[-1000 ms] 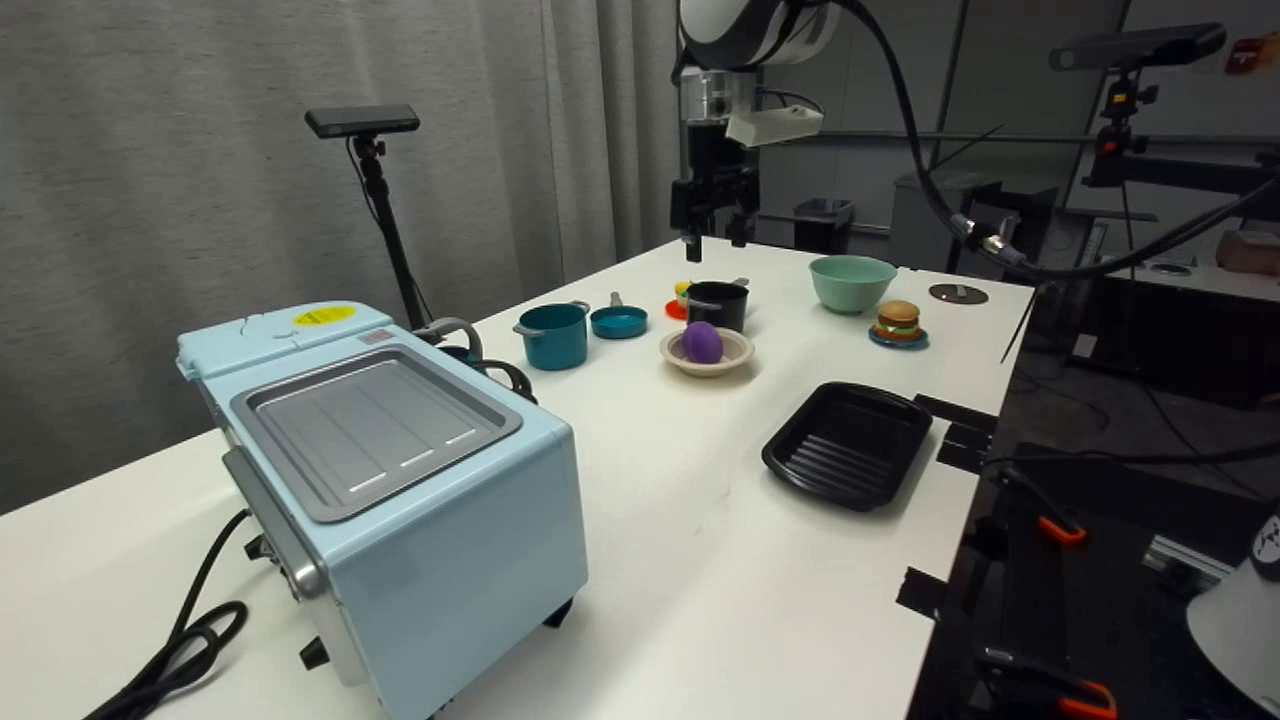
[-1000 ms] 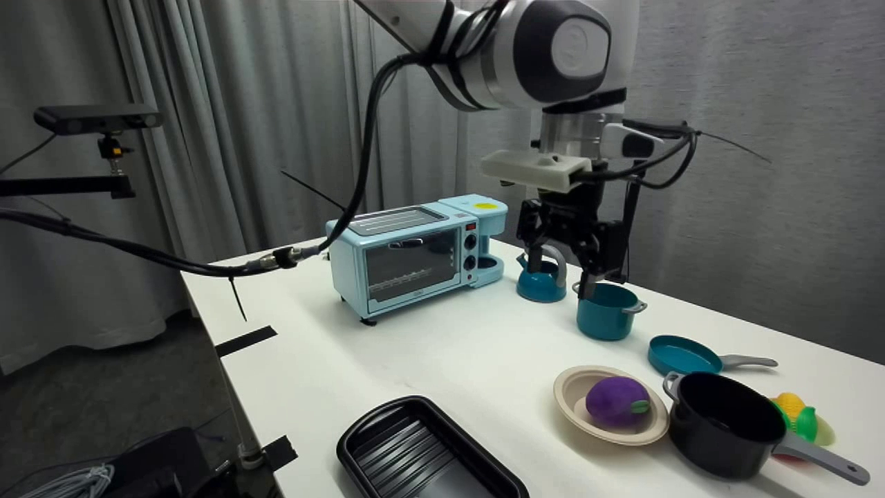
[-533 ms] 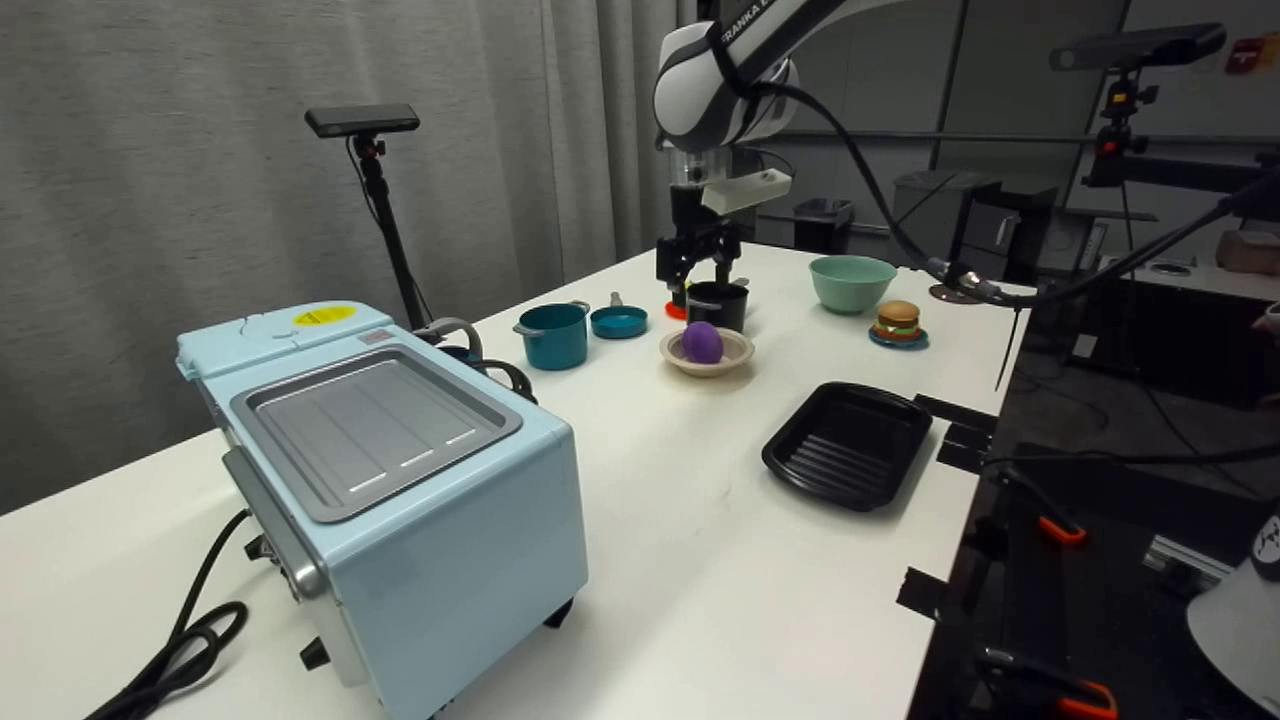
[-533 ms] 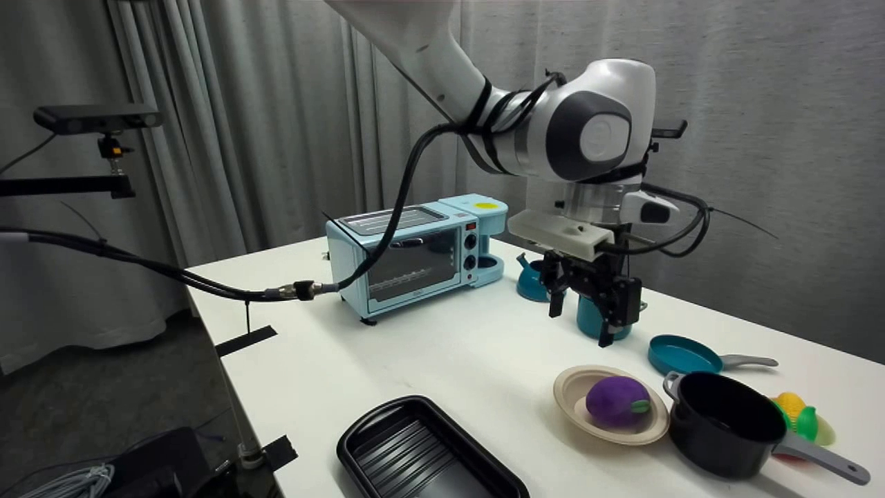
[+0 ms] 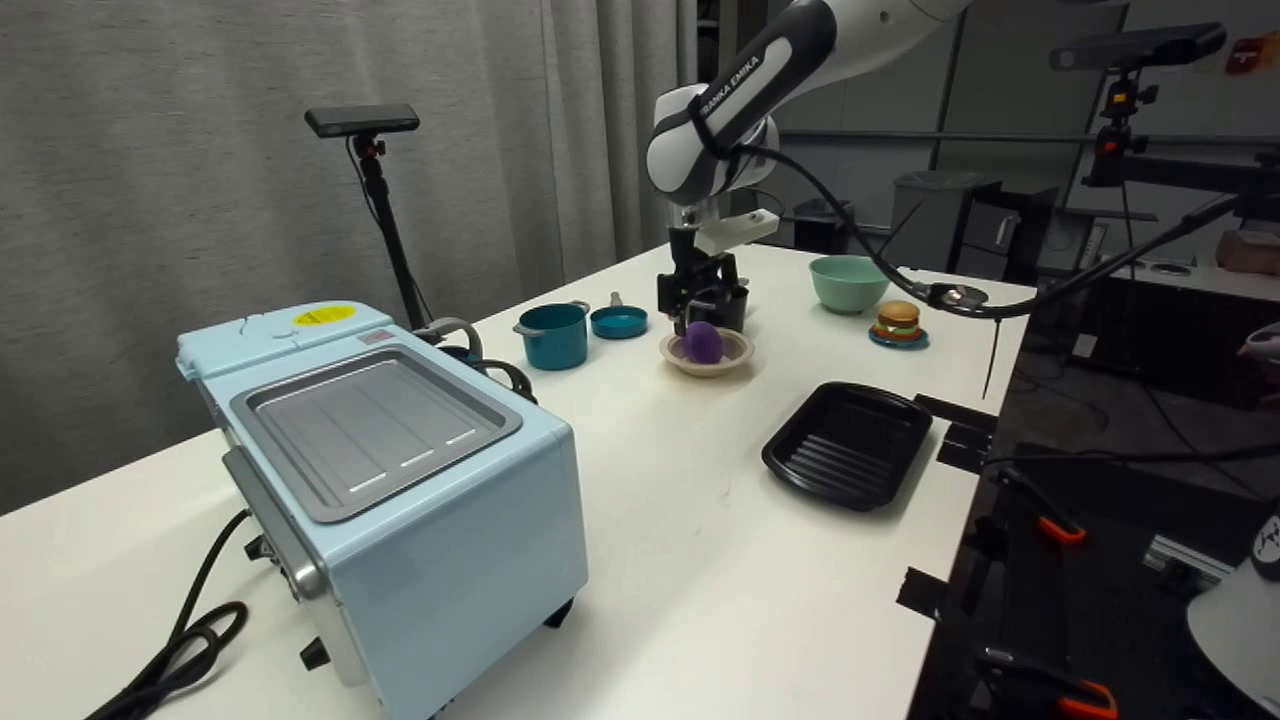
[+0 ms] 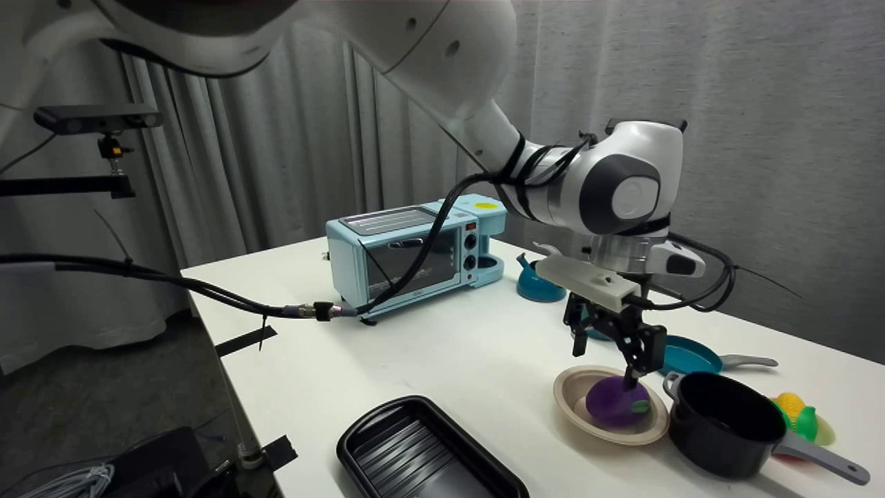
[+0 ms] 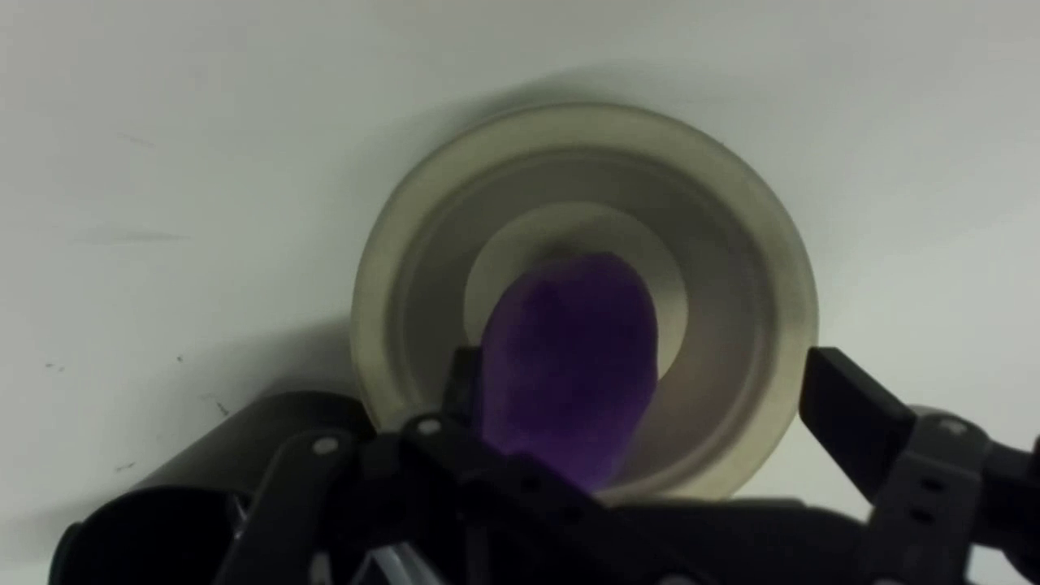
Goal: Pick up the purple plushy and put it on the table
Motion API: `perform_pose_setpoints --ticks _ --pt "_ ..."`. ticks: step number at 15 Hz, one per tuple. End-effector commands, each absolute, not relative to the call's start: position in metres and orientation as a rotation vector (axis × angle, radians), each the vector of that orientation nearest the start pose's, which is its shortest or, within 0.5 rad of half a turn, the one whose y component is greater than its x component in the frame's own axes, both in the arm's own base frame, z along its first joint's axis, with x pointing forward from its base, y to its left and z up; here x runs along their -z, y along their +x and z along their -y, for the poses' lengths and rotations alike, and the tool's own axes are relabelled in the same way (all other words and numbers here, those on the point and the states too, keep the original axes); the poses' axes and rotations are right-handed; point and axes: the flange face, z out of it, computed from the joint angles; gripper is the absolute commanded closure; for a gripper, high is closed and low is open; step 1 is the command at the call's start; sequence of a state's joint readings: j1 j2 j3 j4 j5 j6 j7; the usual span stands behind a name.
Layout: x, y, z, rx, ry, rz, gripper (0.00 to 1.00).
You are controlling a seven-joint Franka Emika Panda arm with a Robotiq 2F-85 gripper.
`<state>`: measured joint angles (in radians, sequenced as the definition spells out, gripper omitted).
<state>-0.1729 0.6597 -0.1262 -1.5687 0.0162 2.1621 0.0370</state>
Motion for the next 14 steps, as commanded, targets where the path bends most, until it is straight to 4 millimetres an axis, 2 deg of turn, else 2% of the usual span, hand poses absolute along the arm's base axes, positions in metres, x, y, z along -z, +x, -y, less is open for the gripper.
perform_pose_setpoints --ticks 1,4,5,6,11,13,14 --pt "-0.236 0.685 0.209 -0.115 -3.151 -0.583 0.04" --pt "-0.220 0.689 0.217 -0.136 -3.154 -0.619 0.13" --pt "-0.216 0.689 0.219 -0.142 -3.155 -0.632 0.34" --pt "-0.213 0.690 0.220 -0.145 -3.154 -0.640 0.35" --pt "-0.206 0.700 0.224 -0.071 -3.154 -0.633 0.74" --pt "-0.208 0.706 0.225 -0.008 -3.154 -0.618 0.85" --pt "-0.209 0.709 0.225 0.034 -3.146 -0.615 0.88"
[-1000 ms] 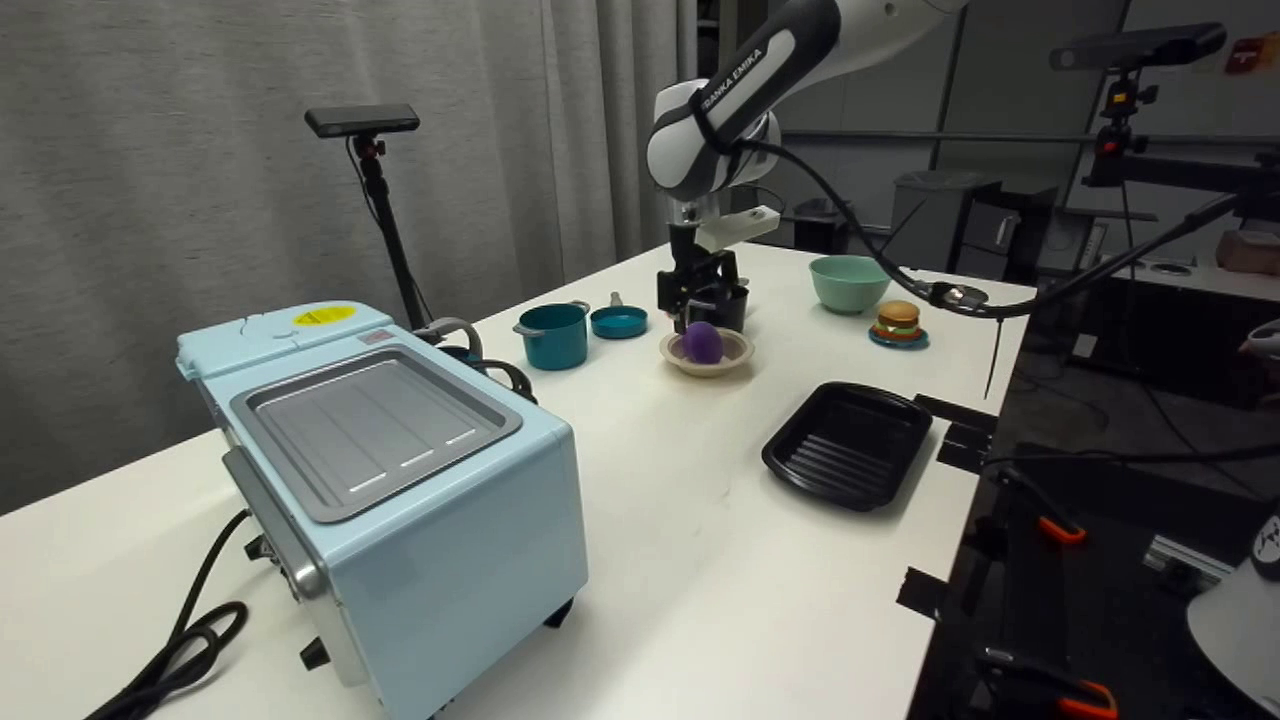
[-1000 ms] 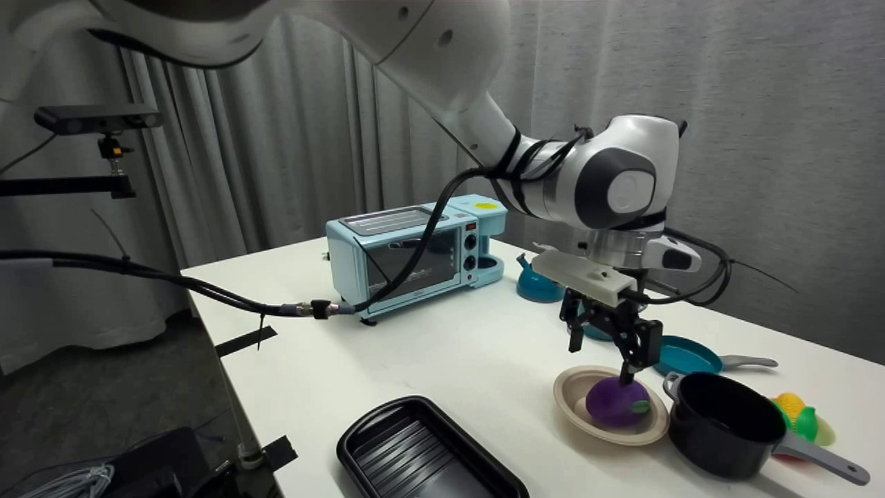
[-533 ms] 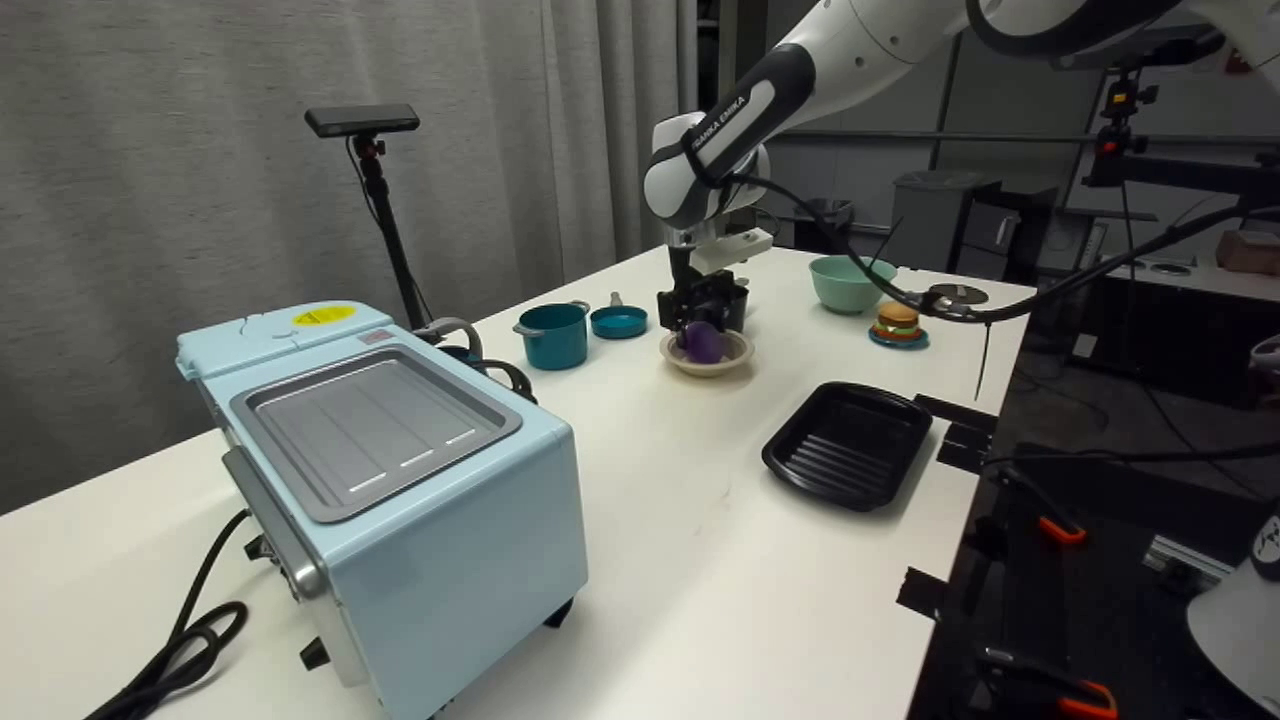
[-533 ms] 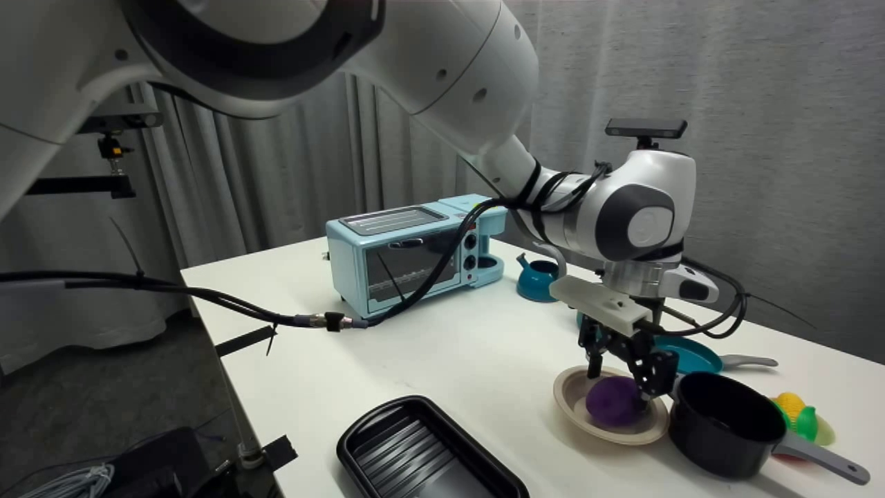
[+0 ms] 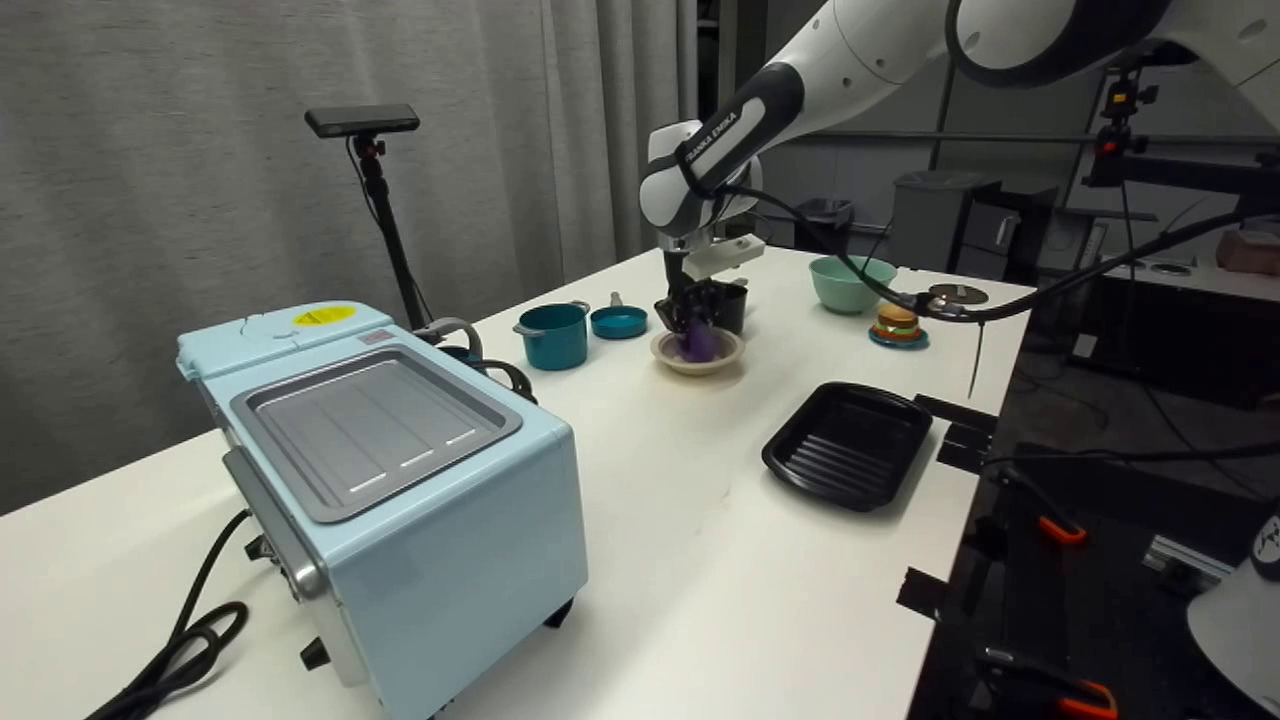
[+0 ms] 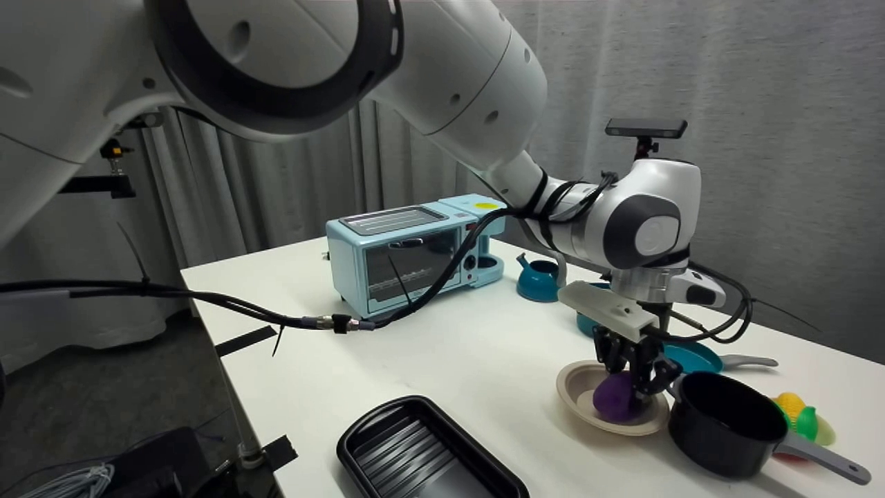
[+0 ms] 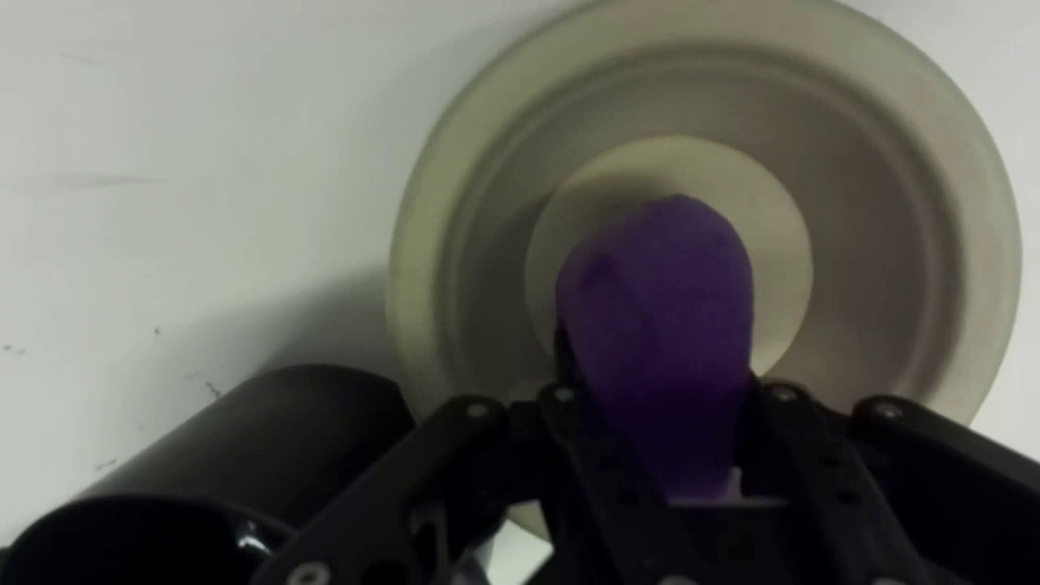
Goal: Pick up the purple plushy and put it on the table
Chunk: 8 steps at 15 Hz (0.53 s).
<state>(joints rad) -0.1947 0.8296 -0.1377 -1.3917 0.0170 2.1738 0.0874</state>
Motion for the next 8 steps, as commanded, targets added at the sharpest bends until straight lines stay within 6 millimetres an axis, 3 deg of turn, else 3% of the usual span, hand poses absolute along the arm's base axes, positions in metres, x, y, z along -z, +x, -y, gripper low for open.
perform_pose_setpoints --ticks 1,3,8 --pt "-0.210 0.712 0.225 0.077 -3.136 -0.615 0.89" --pt "-0.210 0.717 0.223 0.149 -3.111 -0.610 0.96" --pt "-0.211 0.730 0.222 0.384 -3.051 -0.563 0.94"
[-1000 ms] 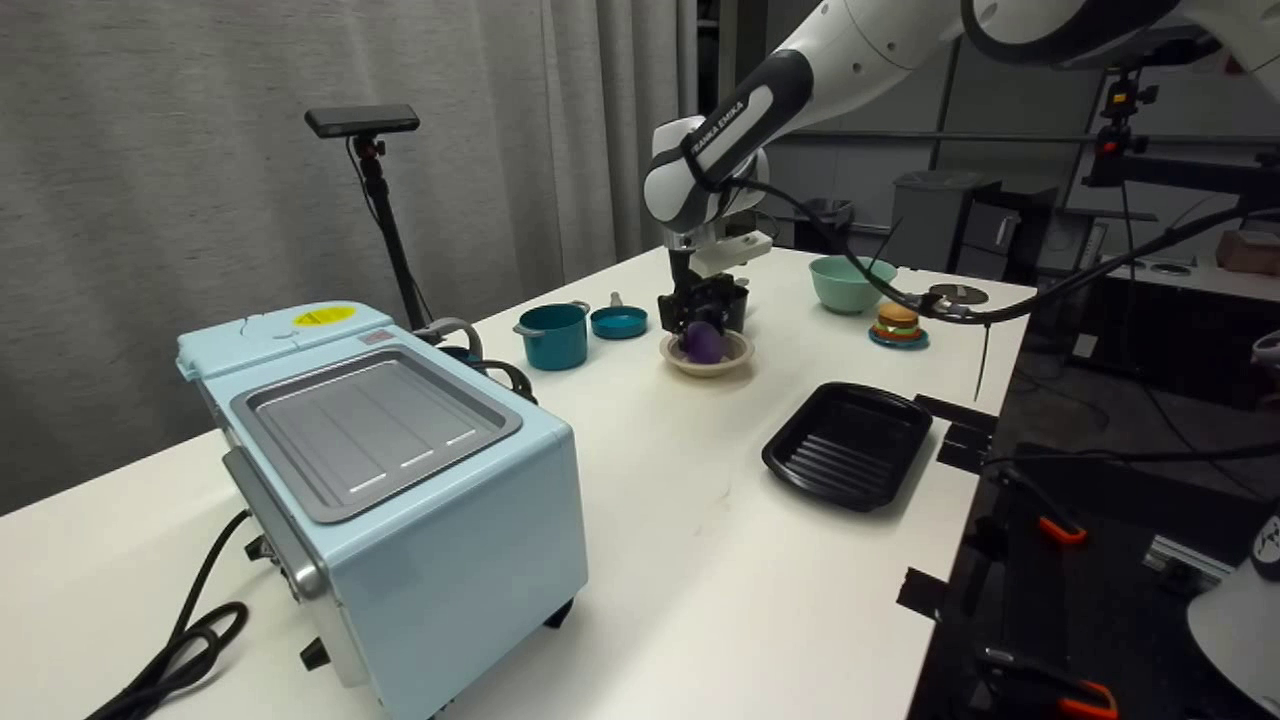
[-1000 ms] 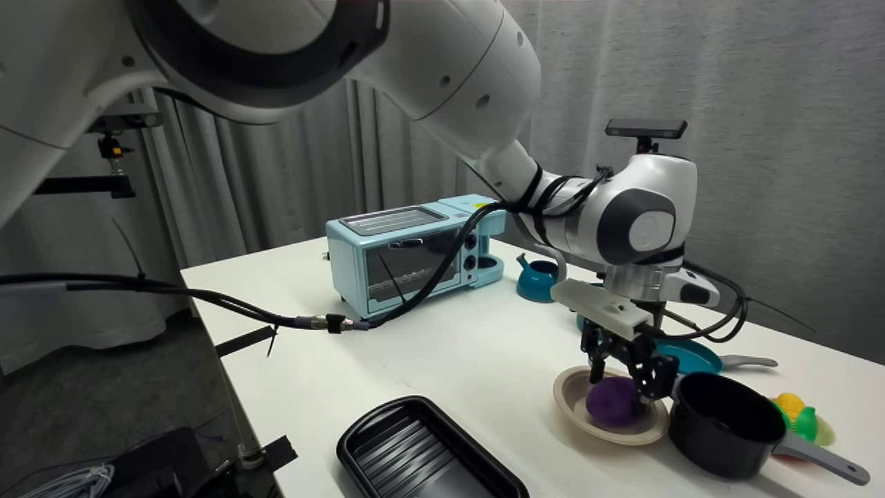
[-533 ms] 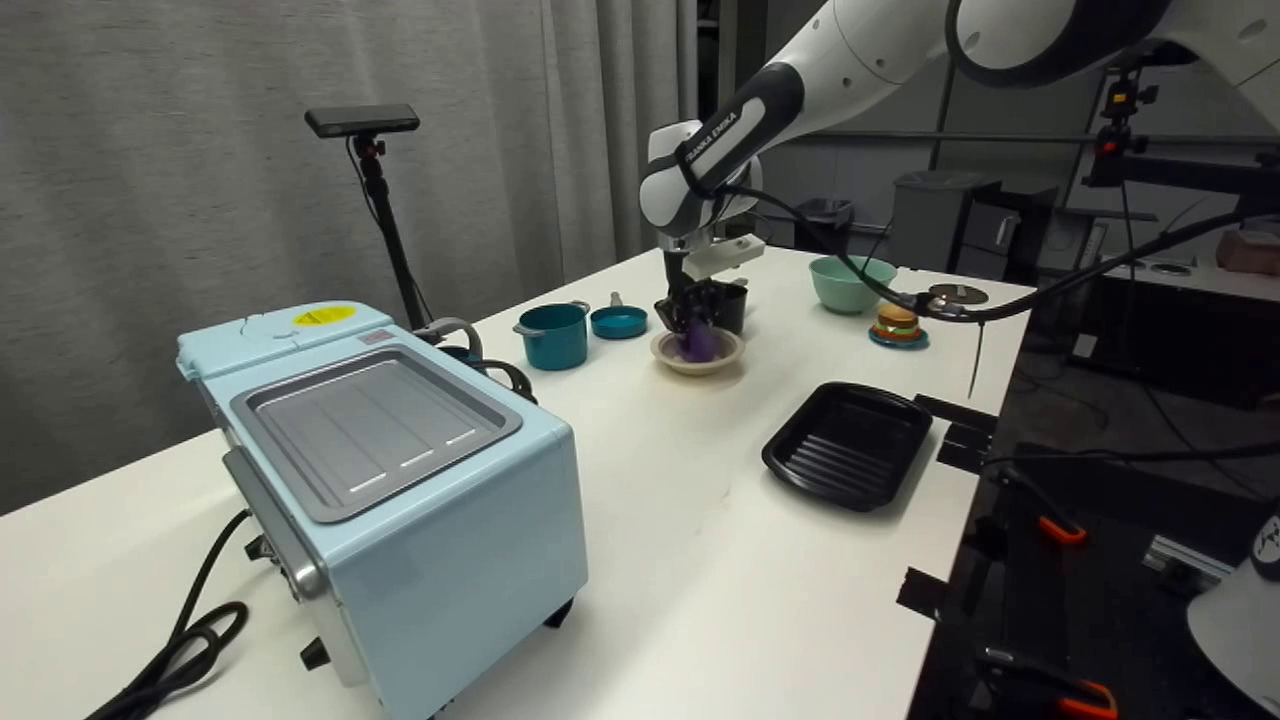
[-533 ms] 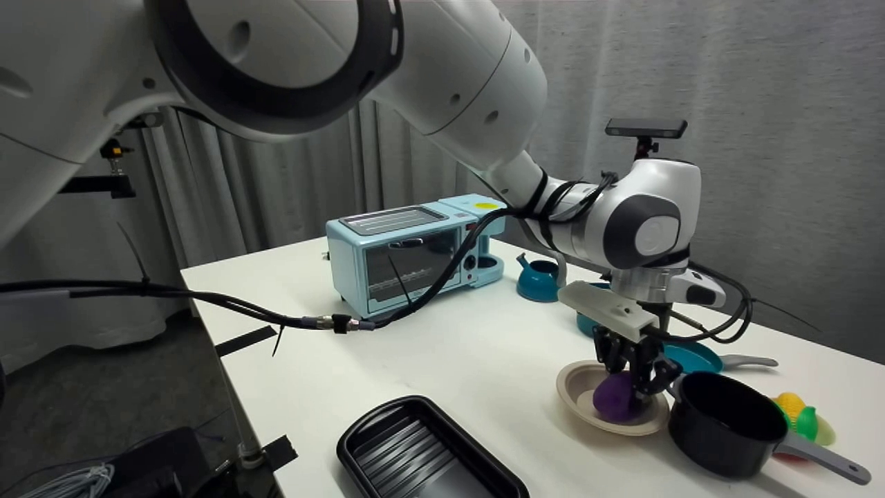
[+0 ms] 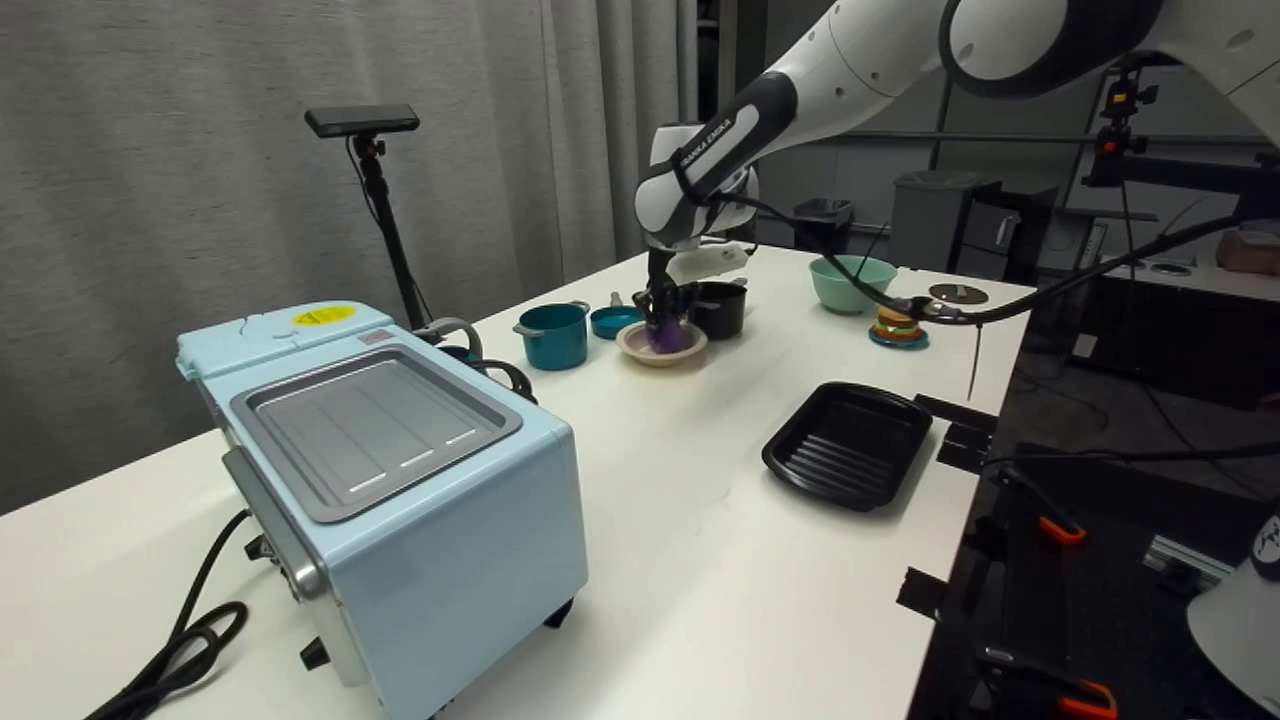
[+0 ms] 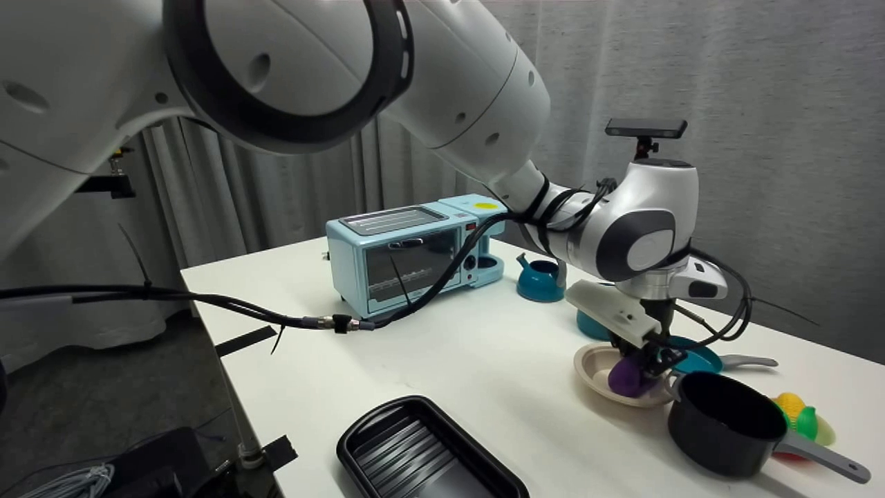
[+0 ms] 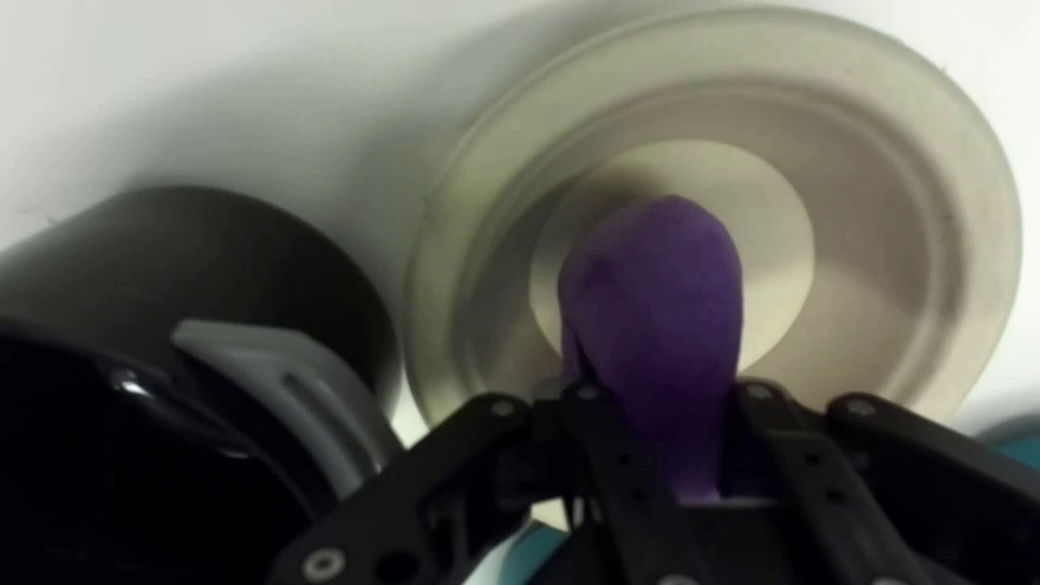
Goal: Pick up the purple plushy and put it on the table
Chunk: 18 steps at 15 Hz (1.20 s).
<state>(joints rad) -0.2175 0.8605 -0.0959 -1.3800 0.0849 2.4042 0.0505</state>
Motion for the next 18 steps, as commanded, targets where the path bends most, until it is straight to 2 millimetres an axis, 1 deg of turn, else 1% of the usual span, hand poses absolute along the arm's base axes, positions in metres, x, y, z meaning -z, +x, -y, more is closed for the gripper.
perform_pose_setpoints --ticks 1,3,4,7,14,16,18 --pt "-0.210 0.731 0.221 0.411 -3.037 -0.547 0.94" --pt "-0.209 0.730 0.219 0.387 -3.016 -0.499 0.94" --pt "-0.208 0.727 0.217 0.326 -3.007 -0.447 0.94" --pt "-0.207 0.722 0.219 0.241 -3.031 -0.328 0.94" --pt "-0.208 0.723 0.230 0.213 -3.135 -0.142 0.94" --pt "-0.209 0.721 0.233 0.187 -3.174 -0.072 0.94" --pt "-0.209 0.720 0.230 0.149 -3.173 0.041 0.94"
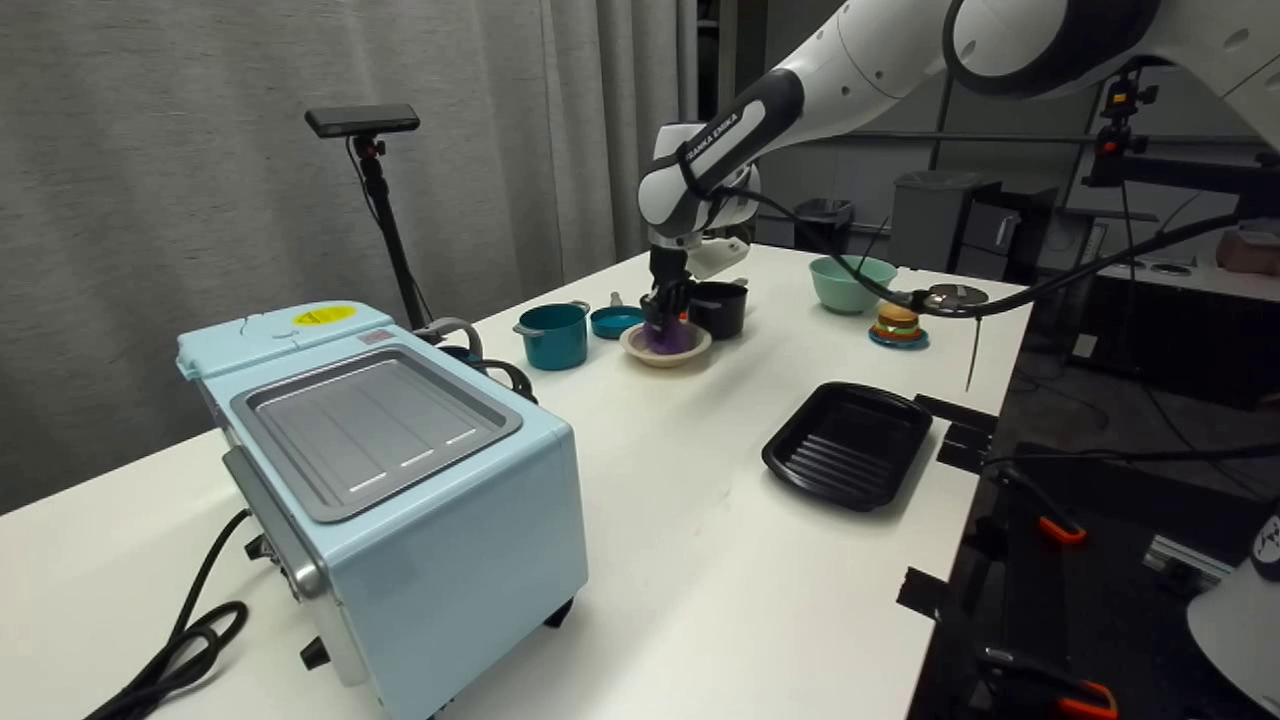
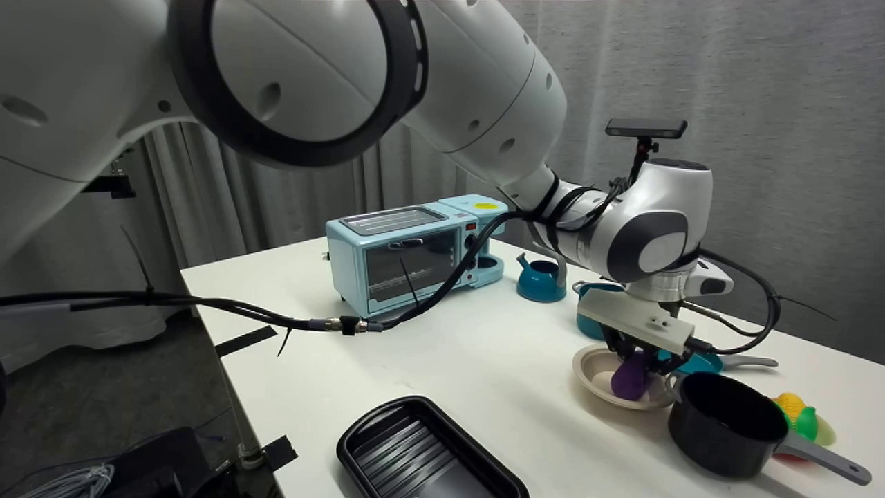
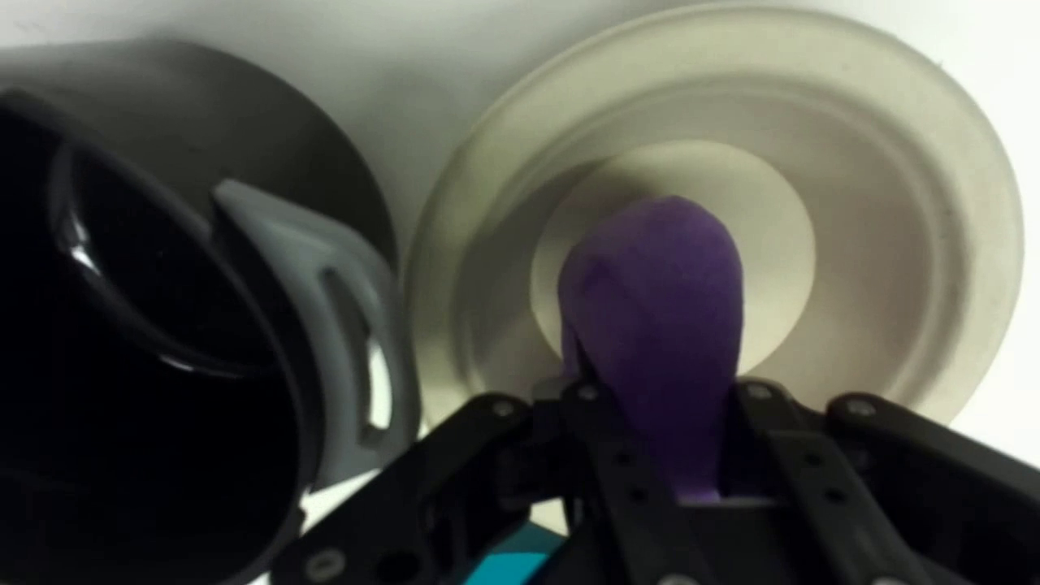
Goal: Pick up the purple plushy and put it on the table
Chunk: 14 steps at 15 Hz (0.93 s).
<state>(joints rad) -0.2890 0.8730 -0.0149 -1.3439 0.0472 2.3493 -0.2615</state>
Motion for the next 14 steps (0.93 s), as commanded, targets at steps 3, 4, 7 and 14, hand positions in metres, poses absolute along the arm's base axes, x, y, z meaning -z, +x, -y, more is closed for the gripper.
perform_pose_setpoints --ticks 3,4,7,14 --pt "-0.209 0.720 0.229 0.121 -3.157 0.185 0.94" --pt "-0.209 0.720 0.229 0.124 -3.152 0.225 0.94" --pt "-0.209 0.720 0.229 0.122 -3.126 0.366 0.94" --pt "-0.276 0.697 0.212 -0.008 -3.094 0.913 0.94"
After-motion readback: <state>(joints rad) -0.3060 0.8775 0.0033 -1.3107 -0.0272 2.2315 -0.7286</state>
